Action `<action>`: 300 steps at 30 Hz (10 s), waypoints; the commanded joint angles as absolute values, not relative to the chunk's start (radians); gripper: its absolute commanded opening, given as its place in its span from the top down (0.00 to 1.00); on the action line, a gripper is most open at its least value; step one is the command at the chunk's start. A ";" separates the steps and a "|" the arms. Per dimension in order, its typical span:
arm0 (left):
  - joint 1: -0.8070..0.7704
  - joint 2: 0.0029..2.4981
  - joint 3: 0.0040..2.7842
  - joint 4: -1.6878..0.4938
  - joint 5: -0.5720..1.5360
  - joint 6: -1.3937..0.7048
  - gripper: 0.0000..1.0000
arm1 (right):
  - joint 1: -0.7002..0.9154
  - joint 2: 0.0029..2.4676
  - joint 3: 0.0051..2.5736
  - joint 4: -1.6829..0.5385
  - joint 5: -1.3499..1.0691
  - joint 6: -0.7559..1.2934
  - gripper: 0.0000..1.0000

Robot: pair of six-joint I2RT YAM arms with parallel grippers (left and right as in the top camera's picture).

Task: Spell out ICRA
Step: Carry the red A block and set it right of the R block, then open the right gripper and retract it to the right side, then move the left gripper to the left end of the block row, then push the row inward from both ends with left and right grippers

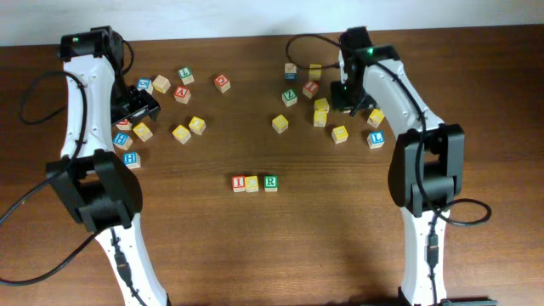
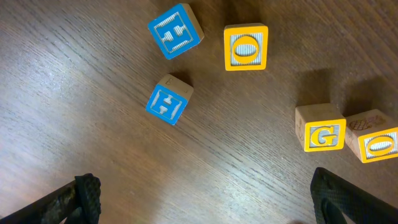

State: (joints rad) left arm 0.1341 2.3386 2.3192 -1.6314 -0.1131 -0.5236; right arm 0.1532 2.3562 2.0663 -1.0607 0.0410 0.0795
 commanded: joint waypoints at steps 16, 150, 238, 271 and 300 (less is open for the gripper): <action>0.140 2.341 2.335 -1.633 -0.128 -0.522 0.01 | 0.329 2.363 2.170 -1.682 -0.250 0.086 0.76; 0.139 2.341 2.335 -1.616 -0.043 -0.529 0.01 | -0.237 1.536 1.995 -1.687 0.079 0.345 0.02; -0.419 1.870 1.073 -0.603 0.128 -0.419 1.00 | 0.315 1.812 1.149 -0.766 -0.147 0.493 0.91; -0.469 1.870 1.073 -0.575 0.134 -0.419 1.00 | 0.399 1.904 1.148 -0.659 -0.260 0.529 0.96; -0.468 1.870 1.076 -0.628 0.056 -0.419 1.00 | 0.400 1.904 1.148 -0.650 -0.304 0.529 0.96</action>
State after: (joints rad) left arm -0.4660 1.8538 1.0836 -0.6163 0.0956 -0.4095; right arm 0.3954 1.8919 1.1534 -0.6525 -0.2829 0.5240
